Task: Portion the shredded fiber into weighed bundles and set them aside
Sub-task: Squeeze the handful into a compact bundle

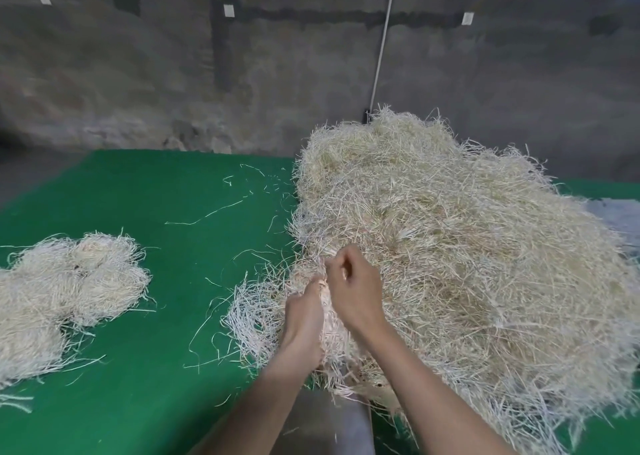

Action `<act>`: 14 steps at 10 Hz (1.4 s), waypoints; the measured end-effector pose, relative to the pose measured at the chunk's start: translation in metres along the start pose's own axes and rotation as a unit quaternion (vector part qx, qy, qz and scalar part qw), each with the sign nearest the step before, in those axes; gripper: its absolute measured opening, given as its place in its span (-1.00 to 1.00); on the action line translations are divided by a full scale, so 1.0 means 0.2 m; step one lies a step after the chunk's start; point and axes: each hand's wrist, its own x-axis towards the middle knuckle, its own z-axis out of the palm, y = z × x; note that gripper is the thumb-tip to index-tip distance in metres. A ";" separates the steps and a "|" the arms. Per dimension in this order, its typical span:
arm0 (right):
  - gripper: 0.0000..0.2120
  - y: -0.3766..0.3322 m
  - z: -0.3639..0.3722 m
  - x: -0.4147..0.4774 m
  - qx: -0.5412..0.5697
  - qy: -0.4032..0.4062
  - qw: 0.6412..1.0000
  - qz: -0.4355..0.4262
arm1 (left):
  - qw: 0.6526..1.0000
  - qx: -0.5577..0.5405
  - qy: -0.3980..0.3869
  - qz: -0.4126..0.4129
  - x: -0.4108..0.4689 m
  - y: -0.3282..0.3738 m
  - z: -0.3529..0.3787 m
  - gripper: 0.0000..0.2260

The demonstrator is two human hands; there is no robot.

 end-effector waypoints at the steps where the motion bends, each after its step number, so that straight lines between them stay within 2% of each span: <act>1: -0.68 -0.03 0.09 -0.15 -0.054 0.015 0.995 -0.082 | 0.991 -0.122 -0.059 -0.007 0.02 0.14 -0.05 -0.51; 2: -0.59 -0.01 0.08 -0.07 -0.021 0.013 0.998 -0.051 | 0.993 -0.092 -0.051 0.053 -0.03 0.13 -0.03 -0.52; 3: -0.59 0.00 0.01 0.00 0.098 0.066 0.992 0.035 | 0.996 -0.021 -0.054 0.069 -0.06 0.11 -0.01 -0.41; 4: -0.80 -0.06 0.03 -0.05 0.027 0.081 0.996 -0.021 | 0.995 -0.002 -0.056 0.079 -0.04 0.18 0.00 -0.50; 5: -0.57 -0.09 -0.07 0.04 0.111 -0.052 0.992 0.023 | 0.977 0.092 -0.103 0.164 -0.03 0.24 0.03 -0.47; 6: -0.63 -0.12 -0.07 -0.01 0.199 -0.146 0.968 0.051 | 0.969 0.080 -0.119 0.202 0.00 0.29 0.05 -0.44; 7: -0.84 -0.11 -0.05 -0.03 0.201 0.024 0.973 0.113 | 0.981 -0.032 -0.072 0.176 0.04 0.32 0.07 -0.35; 8: -0.71 -0.08 -0.14 0.08 0.282 0.114 0.934 0.189 | 0.984 -0.088 -0.138 0.076 0.04 0.26 0.03 -0.22; 9: -0.78 -0.04 -0.17 0.12 0.192 0.149 0.963 0.115 | 0.938 -0.179 -0.291 -0.053 -0.01 0.13 0.03 -0.19; 10: -0.69 0.02 -0.07 -0.03 0.092 0.013 0.995 0.040 | 0.925 -0.300 -0.225 -0.066 0.02 0.13 0.07 -0.35; 11: -0.51 0.04 0.02 -0.19 -0.021 -0.082 0.994 -0.065 | 0.990 -0.135 -0.018 0.032 0.12 0.16 0.03 -0.58; 12: -0.46 -0.01 -0.02 -0.06 -0.039 -0.062 0.997 -0.030 | 0.982 0.025 -0.075 0.174 0.03 0.09 0.08 -0.70; 13: -0.53 -0.02 -0.10 0.05 0.046 -0.095 0.994 0.032 | 0.973 0.054 -0.122 0.187 0.03 0.08 0.08 -0.76; 14: -0.62 -0.05 -0.02 -0.08 0.103 -0.142 0.984 0.014 | 0.987 -0.100 -0.059 0.113 0.01 0.14 0.07 -0.60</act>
